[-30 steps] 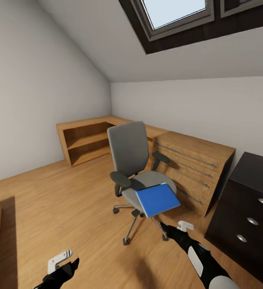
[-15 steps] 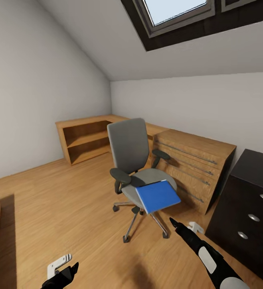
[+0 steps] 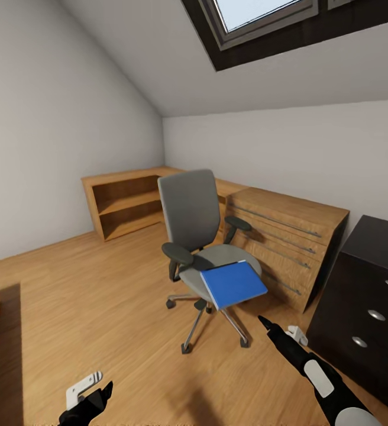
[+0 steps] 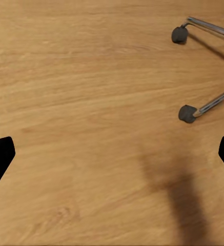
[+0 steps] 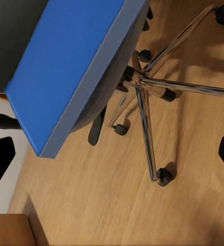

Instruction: In the bedroom, organize the workspace by keeping the computer under the desk, ensuring the monitor is on the desk, placing the keyboard on the desk next to the monitor, placing the mouse on the desk next to the keyboard, moving the folder from the swivel chair onto the desk next to the mouse, stacking the notebook on top of the folder with the pen on top of the notebook, and positioning the swivel chair next to the desk.

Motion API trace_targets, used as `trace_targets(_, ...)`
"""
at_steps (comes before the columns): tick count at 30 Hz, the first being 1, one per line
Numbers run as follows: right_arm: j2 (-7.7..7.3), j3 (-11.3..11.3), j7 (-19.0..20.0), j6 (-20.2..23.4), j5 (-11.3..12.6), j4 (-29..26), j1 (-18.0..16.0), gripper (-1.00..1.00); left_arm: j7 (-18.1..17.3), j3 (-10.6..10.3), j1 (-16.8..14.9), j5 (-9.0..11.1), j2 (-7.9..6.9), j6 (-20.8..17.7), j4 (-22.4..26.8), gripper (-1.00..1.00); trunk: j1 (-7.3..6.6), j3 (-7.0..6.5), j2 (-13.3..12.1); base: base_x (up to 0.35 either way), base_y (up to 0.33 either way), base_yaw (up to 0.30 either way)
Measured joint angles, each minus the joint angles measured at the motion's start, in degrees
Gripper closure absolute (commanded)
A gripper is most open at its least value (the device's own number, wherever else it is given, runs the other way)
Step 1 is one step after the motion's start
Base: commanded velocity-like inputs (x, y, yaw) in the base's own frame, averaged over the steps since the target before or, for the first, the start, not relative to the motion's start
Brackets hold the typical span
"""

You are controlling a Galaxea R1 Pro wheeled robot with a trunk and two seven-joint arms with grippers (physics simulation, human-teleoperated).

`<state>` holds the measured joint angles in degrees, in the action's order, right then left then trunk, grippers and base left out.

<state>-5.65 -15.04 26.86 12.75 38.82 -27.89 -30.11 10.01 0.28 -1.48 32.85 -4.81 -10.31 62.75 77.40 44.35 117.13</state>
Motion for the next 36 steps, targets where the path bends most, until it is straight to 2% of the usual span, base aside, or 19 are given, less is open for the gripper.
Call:
trace_targets(11,0.01,0.05,0.53,-0.41,0.40,0.06,0.00,-1.00,0.09,0.27,0.00,0.03,-0.01,0.25,-1.72,-1.00,2.42,1.98,4.41,0.000,0.000,0.000)
trace_targets(15,-0.21,0.05,2.70,-0.35,0.40,0.10,0.00,-1.00,0.09,0.24,0.00,0.02,-0.01,0.28,-2.51,-1.00,3.30,2.69,6.02,0.000,0.000,0.000)
trace_targets(20,-0.51,0.07,8.53,-0.12,0.27,0.16,0.00,-1.00,0.07,0.11,0.00,0.01,0.05,0.33,-2.88,-1.00,4.39,3.59,8.02,0.000,0.000,0.000)
trace_targets(24,-0.56,0.12,11.63,-0.11,0.14,0.56,0.00,-1.00,0.05,0.05,-0.01,0.01,0.05,0.36,-2.95,-1.00,5.27,4.31,9.63,0.000,0.000,0.000)
trace_targets(36,-0.69,0.16,14.74,-0.12,-0.07,2.16,0.02,-1.00,-0.10,-0.13,0.00,-0.33,0.19,0.37,-3.00,-1.00,7.91,6.46,14.44,0.000,0.000,0.000)
